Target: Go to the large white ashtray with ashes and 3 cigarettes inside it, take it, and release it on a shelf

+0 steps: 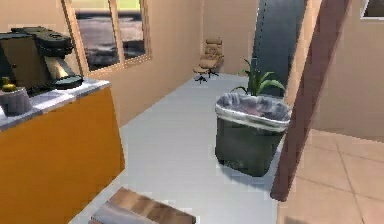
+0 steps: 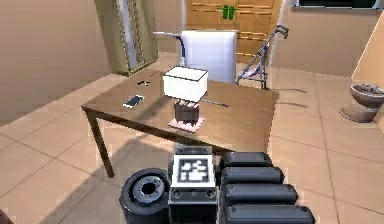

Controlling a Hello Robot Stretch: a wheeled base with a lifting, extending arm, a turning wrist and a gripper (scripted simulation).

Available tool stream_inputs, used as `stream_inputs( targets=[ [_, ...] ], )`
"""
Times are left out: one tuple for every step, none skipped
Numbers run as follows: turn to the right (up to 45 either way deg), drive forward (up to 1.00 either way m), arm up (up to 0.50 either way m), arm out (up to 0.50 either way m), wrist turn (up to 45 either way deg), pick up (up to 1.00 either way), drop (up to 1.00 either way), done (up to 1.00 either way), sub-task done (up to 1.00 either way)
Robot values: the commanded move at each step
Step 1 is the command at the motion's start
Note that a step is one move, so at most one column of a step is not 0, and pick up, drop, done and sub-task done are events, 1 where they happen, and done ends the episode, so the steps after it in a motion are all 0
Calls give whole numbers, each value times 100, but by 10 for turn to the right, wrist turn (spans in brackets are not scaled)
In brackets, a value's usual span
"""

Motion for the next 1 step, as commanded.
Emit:
stream_inputs(
  targets=[
    [-450,0,0,0,0,0,0,0,0]
  ],
)
